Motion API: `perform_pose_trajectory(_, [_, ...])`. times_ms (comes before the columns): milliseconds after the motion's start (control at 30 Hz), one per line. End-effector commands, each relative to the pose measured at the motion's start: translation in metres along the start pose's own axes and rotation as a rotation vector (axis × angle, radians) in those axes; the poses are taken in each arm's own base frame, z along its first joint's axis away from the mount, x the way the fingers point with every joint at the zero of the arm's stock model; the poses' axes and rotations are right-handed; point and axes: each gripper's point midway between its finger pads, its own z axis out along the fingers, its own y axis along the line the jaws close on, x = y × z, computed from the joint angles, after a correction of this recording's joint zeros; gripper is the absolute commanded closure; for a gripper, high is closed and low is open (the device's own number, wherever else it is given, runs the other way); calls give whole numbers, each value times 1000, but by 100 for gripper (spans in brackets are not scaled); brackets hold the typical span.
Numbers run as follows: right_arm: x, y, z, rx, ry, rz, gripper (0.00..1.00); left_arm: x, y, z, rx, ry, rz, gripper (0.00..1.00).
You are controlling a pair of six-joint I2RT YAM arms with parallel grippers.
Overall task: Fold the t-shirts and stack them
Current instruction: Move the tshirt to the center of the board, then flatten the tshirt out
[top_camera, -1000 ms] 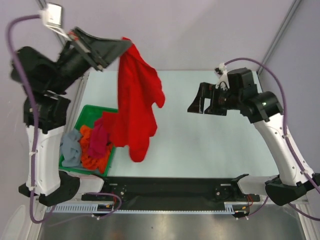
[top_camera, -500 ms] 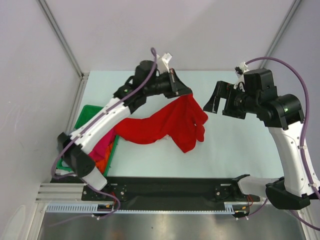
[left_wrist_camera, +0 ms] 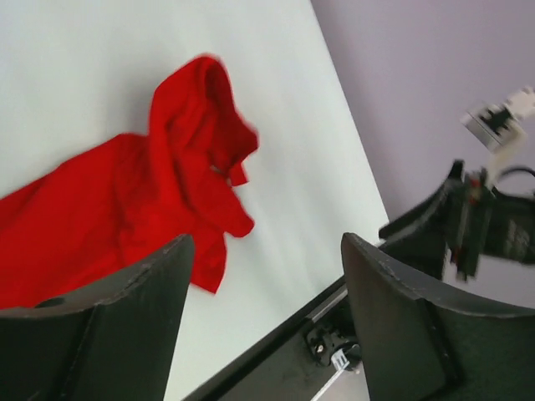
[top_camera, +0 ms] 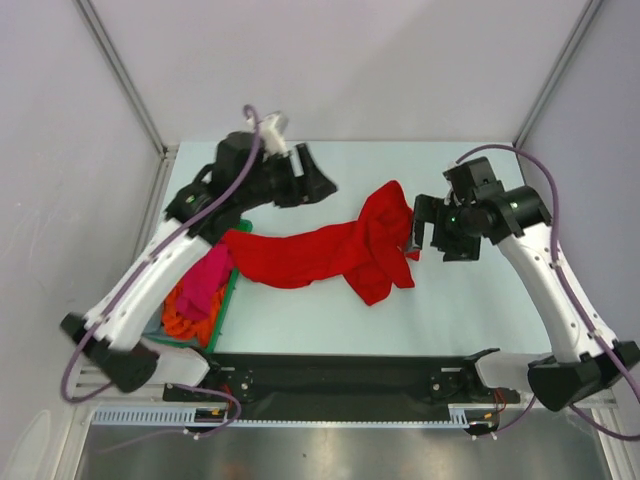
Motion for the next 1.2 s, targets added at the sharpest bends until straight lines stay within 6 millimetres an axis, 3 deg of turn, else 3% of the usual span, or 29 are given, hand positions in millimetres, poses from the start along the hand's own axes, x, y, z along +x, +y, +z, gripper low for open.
perform_pose_trajectory(0, [-13, 13, 24, -54, 3, -49, 2, 29, 53, -48, -176, 2, -37, 25])
perform_pose_trajectory(33, [-16, 13, 32, -53, 9, -51, 3, 51, 71, -59, -207, 14, -69, 29])
perform_pose_trajectory(100, [-28, 17, 56, -55, 7, -58, 4, 76, 93, -65, -263, 29, -143, 31])
perform_pose_trajectory(133, [-30, 16, 66, -47, 16, -52, 5, 102, 113, -64, -315, 73, -170, 27])
perform_pose_trajectory(200, [-43, 18, 86, -43, 0, -48, 6, 119, 130, -67, -363, 73, -219, 22])
perform_pose_trajectory(233, [-47, 16, 106, -25, 28, -44, 6, 142, 146, -62, -404, 112, -242, 20])
perform_pose_trajectory(300, [-62, 19, 126, -29, 13, -41, 6, 152, 152, -50, -402, 125, -270, 20])
perform_pose_trajectory(333, [-62, 16, 150, -9, 58, -33, 4, 162, 160, -45, -425, 146, -282, 19])
perform_pose_trajectory(400, [-77, 25, 171, -19, 47, -47, 0, 171, 172, -28, -472, 180, -293, 17])
perform_pose_trajectory(433, [-77, 23, 193, 0, 82, -49, 0, 172, 176, -23, -496, 193, -295, 15])
perform_pose_trajectory(500, [-90, 32, 211, 1, 81, -71, 0, 182, 195, -12, -592, 224, -317, 11])
perform_pose_trajectory(533, [-91, 33, 220, 9, 97, -79, 0, 185, 200, -10, -618, 237, -327, 9])
perform_pose_trajectory(567, [-82, 24, 243, 54, 157, -79, 0, 190, 207, -9, -651, 248, -358, 9])
perform_pose_trajectory(600, [-93, 29, 245, 62, 134, -89, 0, 196, 210, -5, -658, 267, -375, 8])
perform_pose_trajectory(667, [-91, 23, 264, 89, 161, -82, 2, 212, 223, 1, -685, 309, -404, 6])
perform_pose_trajectory(700, [-94, 24, 267, 85, 157, -81, 4, 214, 225, 7, -670, 311, -414, 6])
perform_pose_trajectory(733, [-96, 25, 270, 83, 151, -80, 9, 224, 233, 10, -690, 338, -425, 6])
perform_pose_trajectory(800, [-97, 22, 278, 88, 158, -75, 22, 221, 241, 17, -691, 331, -442, 6])
perform_pose_trajectory(833, [-100, 23, 278, 80, 158, -70, 43, 219, 244, 20, -692, 329, -443, 7])
perform_pose_trajectory(900, [-99, 18, 278, 83, 162, -61, 62, 220, 258, 29, -712, 335, -455, 10])
perform_pose_trajectory(933, [-96, 9, 278, 95, 172, -47, 79, 216, 254, 35, -682, 348, -471, 12])
perform_pose_trajectory(1000, [-95, -3, 273, 105, 174, -25, 98, 216, 266, 45, -692, 364, -481, 14])
perform_pose_trajectory(1033, [-100, -5, 260, 101, 153, -14, 100, 207, 268, 52, -691, 347, -467, 16])
perform_pose_trajectory(1067, [-86, -23, 258, 114, 192, 24, 100, 213, 275, 60, -702, 369, -450, 17])
perform_pose_trajectory(1100, [-83, -27, 249, 113, 188, 41, 100, 210, 277, 66, -698, 369, -441, 17])
perform_pose_trajectory(1133, [-80, -27, 226, 98, 159, 48, 100, 201, 274, 76, -677, 363, -428, 17])
perform_pose_trajectory(1167, [-50, -38, 222, 104, 208, 67, 100, 197, 274, 82, -666, 368, -408, 18])
